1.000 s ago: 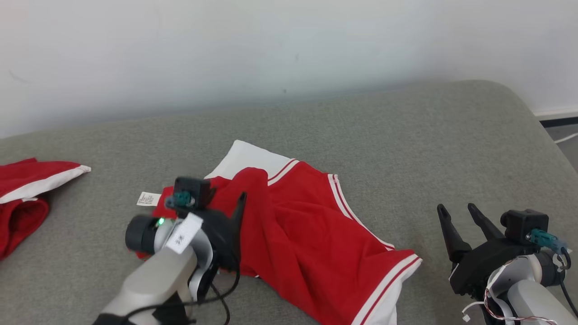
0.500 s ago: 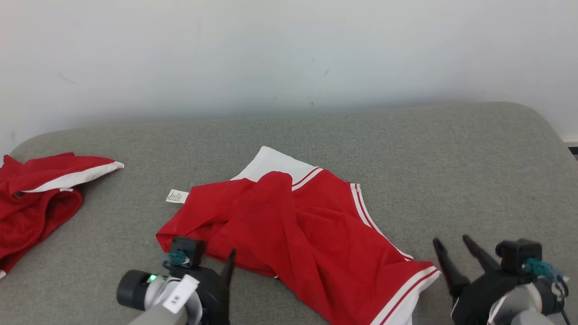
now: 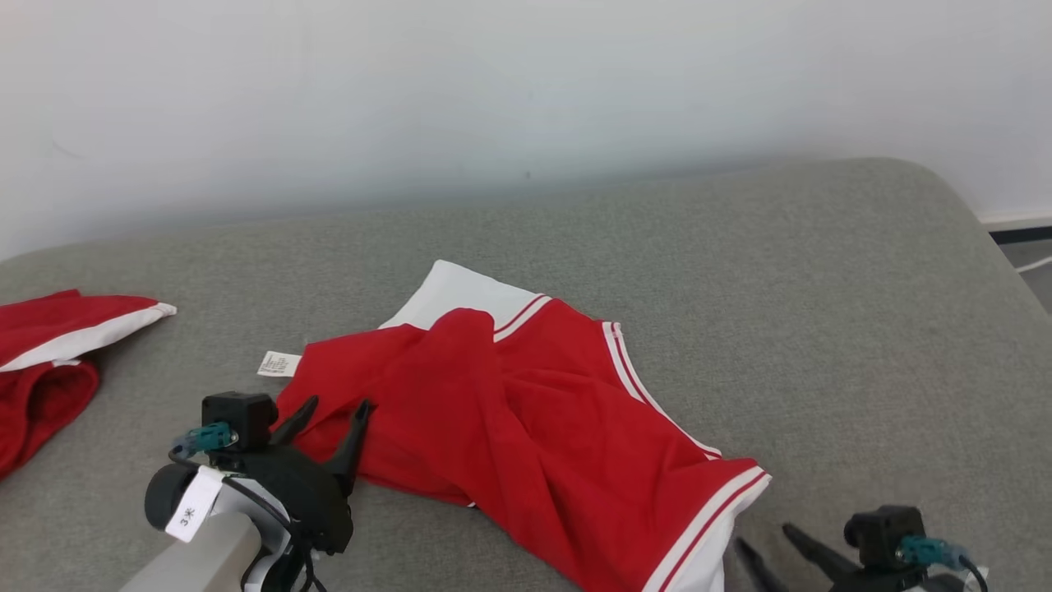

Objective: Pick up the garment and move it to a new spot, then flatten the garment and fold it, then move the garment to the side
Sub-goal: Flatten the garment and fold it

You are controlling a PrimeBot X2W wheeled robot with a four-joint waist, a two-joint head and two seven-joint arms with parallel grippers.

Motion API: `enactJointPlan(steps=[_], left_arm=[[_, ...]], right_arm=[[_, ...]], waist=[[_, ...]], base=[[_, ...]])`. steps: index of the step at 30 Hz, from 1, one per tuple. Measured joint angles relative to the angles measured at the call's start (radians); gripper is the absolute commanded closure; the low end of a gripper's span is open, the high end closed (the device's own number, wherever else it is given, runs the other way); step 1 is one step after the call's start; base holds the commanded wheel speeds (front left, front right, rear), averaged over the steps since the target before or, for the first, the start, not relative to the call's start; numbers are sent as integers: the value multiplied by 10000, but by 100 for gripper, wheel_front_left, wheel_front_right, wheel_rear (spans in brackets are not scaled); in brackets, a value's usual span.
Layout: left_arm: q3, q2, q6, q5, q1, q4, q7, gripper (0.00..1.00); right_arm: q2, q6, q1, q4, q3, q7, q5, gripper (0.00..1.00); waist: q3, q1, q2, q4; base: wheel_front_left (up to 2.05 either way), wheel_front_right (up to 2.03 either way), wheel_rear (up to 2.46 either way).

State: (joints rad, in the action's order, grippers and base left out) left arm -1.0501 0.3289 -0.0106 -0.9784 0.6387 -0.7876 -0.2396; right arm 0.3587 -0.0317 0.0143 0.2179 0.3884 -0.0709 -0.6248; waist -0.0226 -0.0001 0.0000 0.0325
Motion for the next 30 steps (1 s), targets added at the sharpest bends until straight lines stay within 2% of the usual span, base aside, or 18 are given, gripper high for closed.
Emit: enactJointPlan(steps=[6, 15, 26, 30], left_arm=[[33, 35, -150, -111, 15, 328, 198, 0], [-253, 140, -159, -270, 9, 119, 880, 0], [-648, -393, -157, -159, 27, -466, 1605, 0], [-988, -545, -33, 240, 72, -832, 1864, 0]], right_arm=[[146, -33, -546, -259, 38, -617, -355, 0], [61, 56, -539, -238, 40, -1034, -541, 0], [-456, 142, -35, 451, 439, -1413, -548, 0], [-713, 157, 159, 779, 706, -1465, -380, 0]], waist=[[-290, 1, 1, 318], [-347, 1, 1, 382], [-263, 0, 0, 224], [-221, 0, 0, 188]], base=[[0, 0, 0], [0, 0, 0], [0, 0, 0], [0, 0, 0]])
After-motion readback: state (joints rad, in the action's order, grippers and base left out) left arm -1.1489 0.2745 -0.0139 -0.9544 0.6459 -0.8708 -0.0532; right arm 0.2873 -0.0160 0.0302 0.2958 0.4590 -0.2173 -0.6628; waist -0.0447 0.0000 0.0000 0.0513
